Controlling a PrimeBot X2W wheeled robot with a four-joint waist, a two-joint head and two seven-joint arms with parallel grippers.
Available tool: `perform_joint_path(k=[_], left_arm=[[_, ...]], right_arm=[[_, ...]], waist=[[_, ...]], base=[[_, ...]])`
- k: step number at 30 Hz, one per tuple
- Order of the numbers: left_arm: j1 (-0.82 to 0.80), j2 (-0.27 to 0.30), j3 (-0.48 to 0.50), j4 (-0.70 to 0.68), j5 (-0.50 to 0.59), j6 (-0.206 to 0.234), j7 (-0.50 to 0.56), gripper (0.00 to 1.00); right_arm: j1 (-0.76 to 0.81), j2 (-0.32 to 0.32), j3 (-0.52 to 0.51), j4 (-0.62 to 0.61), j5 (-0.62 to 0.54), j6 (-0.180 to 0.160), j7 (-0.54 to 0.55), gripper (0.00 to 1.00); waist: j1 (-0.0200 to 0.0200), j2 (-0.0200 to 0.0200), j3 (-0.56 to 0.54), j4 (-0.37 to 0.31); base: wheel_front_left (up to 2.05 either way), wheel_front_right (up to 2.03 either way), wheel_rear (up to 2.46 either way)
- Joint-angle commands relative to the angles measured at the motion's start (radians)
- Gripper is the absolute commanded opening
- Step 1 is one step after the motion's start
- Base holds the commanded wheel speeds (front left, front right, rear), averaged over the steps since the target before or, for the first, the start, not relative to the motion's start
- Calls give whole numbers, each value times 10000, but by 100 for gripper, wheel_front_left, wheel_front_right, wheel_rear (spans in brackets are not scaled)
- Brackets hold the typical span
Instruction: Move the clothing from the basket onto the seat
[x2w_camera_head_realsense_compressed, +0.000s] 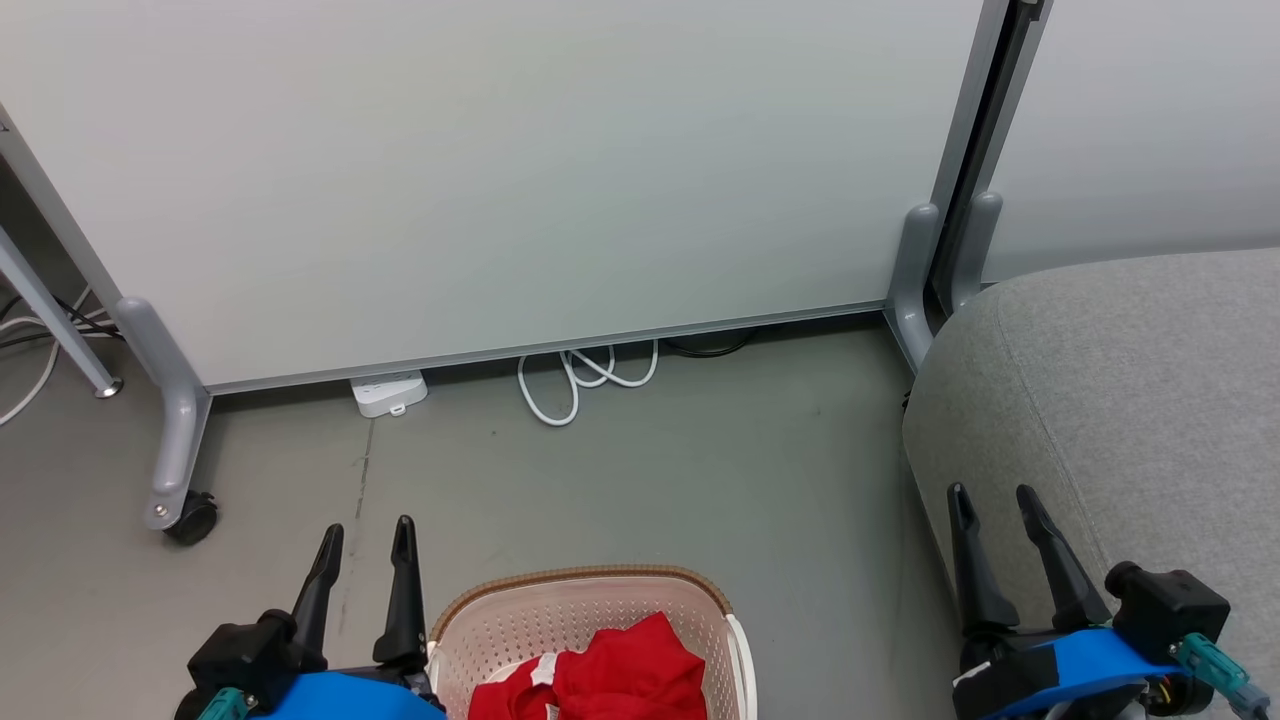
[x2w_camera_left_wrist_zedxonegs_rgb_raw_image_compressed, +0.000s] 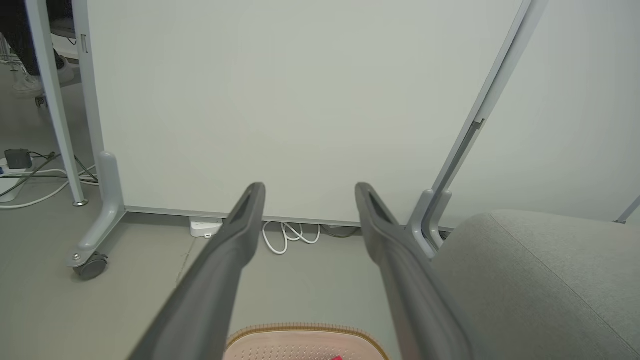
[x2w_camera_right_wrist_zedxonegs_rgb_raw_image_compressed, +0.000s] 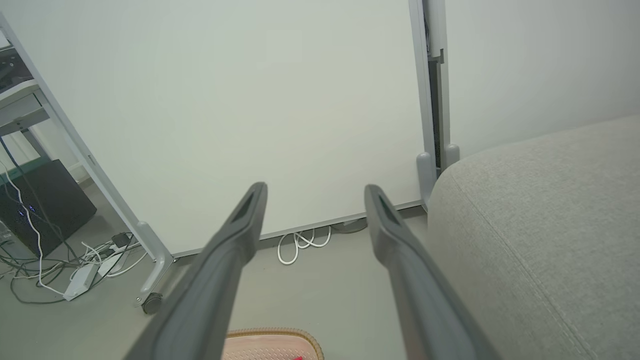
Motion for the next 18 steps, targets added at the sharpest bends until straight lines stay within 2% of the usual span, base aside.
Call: perform_joint_path(k=[1, 18], left_arm=[[-44, 66, -14, -27, 185, 30, -95, 100], [-22, 73, -251, 63, 1245, 173, -409, 100]], right_arm=[[67, -50, 31, -97, -216, 0, -93, 100], [143, -56, 150, -169, -1390, -1, -357, 100]], waist=[[0, 0, -2, 4], [0, 0, -75, 37]], base=[[0, 0, 0], [0, 0, 0]])
